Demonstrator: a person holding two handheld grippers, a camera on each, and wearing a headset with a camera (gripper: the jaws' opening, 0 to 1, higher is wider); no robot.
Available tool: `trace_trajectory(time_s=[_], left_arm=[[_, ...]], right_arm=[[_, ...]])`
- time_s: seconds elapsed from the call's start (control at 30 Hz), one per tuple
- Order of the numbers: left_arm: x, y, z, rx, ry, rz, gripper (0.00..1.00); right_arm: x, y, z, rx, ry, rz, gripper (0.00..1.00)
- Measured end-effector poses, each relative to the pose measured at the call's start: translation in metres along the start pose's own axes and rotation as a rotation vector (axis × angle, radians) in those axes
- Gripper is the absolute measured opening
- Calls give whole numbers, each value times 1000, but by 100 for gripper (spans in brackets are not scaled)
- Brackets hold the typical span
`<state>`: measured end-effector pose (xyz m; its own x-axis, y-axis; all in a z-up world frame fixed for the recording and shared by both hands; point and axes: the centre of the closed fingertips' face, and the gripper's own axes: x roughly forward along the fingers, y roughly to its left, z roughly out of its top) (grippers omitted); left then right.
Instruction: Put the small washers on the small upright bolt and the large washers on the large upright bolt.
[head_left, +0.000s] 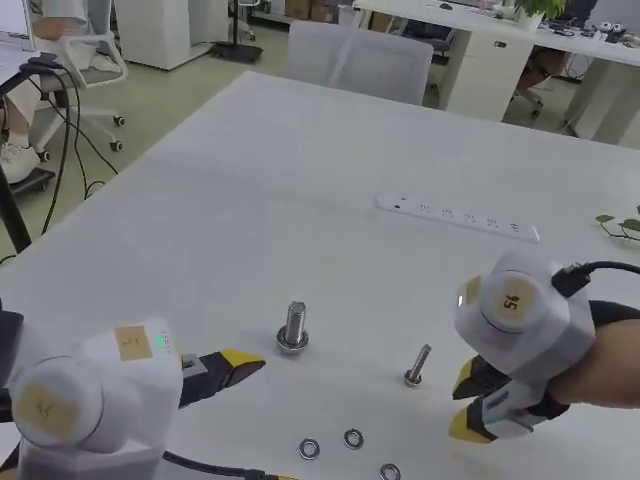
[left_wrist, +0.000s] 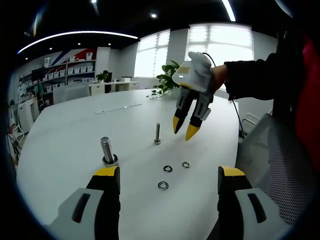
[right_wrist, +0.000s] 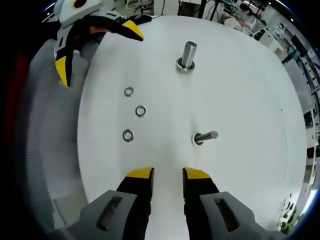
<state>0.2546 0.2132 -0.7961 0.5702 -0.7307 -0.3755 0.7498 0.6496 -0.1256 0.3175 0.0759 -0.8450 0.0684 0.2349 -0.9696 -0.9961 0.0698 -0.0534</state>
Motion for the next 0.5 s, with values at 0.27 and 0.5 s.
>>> trace_trajectory(time_s=[0.27,0.5], left_arm=[[-1,0,2,5,-3,3,80],[-2,-2,2,7,-4,1,80]], right_arm=[[-2,14,1,-18,5,19,25],[-3,26,6,-35,2,33,25]])
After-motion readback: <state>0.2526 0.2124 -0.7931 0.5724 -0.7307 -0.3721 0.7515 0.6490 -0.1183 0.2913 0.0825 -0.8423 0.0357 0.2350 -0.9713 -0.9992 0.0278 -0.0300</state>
